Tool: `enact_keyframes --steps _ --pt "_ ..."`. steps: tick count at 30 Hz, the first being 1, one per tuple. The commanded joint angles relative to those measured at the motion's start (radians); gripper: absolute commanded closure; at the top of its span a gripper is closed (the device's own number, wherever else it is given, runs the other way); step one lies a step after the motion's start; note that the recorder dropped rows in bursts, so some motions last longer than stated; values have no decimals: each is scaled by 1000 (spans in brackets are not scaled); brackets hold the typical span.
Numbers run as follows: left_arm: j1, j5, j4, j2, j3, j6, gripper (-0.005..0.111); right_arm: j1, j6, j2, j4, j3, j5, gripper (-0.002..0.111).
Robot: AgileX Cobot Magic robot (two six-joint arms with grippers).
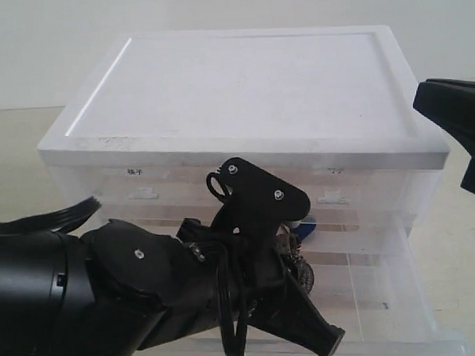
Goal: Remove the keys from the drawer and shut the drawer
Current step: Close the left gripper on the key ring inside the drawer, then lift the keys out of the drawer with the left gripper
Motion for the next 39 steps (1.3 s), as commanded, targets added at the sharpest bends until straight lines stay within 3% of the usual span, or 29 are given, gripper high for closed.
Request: enact_keyframes --steps 1,7,11,13,18,19,22,27,39 --pt "-19 26 -2 -51 4 22 102 -3 -2 1 -4 -4 0 108" --pt "-70 -9 -13 -139 4 49 102 -3 -2 1 -4 -4 0 108" --pt "-69 -22 -124 -155 4 118 100 -3 -2 1 -4 -4 0 108" --pt "-64 -35 -134 -143 6 135 86 -3 -2 1 -4 -4 0 108" --pt "-58 -113 -145 -78 6 66 33 -3 5 1 -8 -4 0 108" --pt "-58 -157 -145 -62 3 32 30 -3 5 1 -10 -4 0 108" --pt "-50 -221 -113 -26 -2 -33 31 -3 5 1 -10 -4 0 108" --pt "-7 -70 2 16 -25 -143 31 -3 5 1 -10 -4 0 108" --pt "4 -48 6 92 -76 -145 33 -3 5 1 -10 -4 0 108"
